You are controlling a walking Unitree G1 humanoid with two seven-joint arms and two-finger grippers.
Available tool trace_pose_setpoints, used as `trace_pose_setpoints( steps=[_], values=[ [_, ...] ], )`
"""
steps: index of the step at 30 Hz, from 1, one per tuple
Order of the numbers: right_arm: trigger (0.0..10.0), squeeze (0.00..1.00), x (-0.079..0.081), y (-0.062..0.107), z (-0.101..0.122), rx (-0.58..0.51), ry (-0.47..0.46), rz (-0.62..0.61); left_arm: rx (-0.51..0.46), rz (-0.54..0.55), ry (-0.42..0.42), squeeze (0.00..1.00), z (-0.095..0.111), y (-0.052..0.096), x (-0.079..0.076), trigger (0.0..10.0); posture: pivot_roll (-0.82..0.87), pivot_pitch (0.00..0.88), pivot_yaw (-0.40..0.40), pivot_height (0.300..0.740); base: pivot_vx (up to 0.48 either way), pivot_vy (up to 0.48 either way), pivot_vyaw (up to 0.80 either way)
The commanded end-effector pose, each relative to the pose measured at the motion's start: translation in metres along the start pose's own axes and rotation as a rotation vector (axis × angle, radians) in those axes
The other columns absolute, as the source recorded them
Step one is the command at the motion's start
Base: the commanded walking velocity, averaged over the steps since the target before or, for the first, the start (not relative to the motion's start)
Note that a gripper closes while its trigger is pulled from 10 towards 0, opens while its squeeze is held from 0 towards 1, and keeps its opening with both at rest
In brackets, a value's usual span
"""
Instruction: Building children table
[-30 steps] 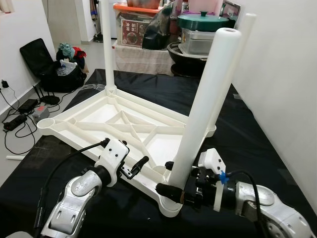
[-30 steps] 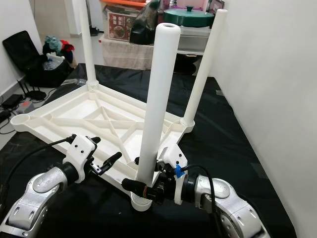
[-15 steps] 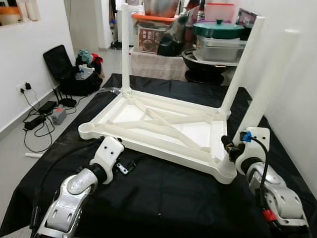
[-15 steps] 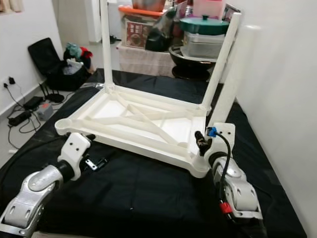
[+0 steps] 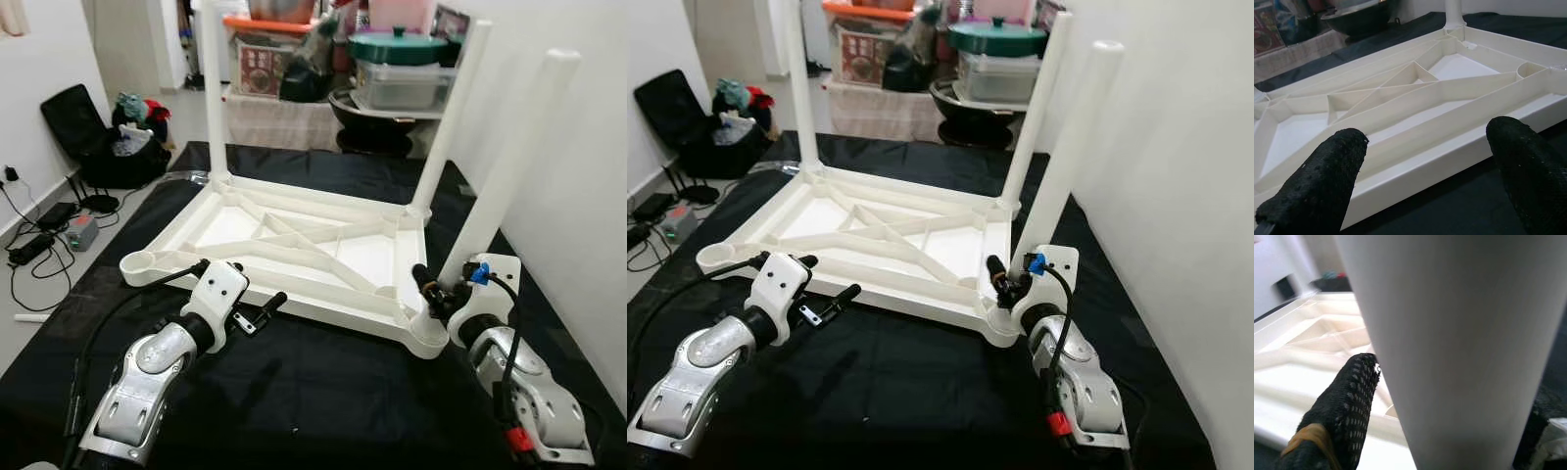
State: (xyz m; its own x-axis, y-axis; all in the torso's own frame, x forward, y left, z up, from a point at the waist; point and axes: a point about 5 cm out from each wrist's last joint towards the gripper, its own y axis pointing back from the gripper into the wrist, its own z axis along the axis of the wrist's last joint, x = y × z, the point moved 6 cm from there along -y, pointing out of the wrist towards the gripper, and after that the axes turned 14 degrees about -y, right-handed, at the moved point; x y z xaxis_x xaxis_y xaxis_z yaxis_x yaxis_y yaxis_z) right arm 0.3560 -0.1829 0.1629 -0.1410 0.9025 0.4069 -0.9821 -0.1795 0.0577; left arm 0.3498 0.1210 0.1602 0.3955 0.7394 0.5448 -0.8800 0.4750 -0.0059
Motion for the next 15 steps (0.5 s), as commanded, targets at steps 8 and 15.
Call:
trace_pose_setpoints(
  steps=[8, 15],
  values=[
    [10.0, 0.0, 0.102, 0.071, -0.042, 0.306, 0.136, 0.74, 0.014, -0.018, 0.0, 0.0, -0.006, 0.002, -0.006, 10.0, 0.09, 0.0, -0.085, 0.74, 0.0, 0.0, 0.0],
    [10.0, 0.0, 0.071, 0.044, -0.045, 0.273, 0.215, 0.561, -0.017, -0.005, -0.03, 0.0, 0.003, -0.002, 0.004, 10.0, 0.1, 0.0, -0.087, 0.74, 0.0, 0.0, 0.0]
  ],
)
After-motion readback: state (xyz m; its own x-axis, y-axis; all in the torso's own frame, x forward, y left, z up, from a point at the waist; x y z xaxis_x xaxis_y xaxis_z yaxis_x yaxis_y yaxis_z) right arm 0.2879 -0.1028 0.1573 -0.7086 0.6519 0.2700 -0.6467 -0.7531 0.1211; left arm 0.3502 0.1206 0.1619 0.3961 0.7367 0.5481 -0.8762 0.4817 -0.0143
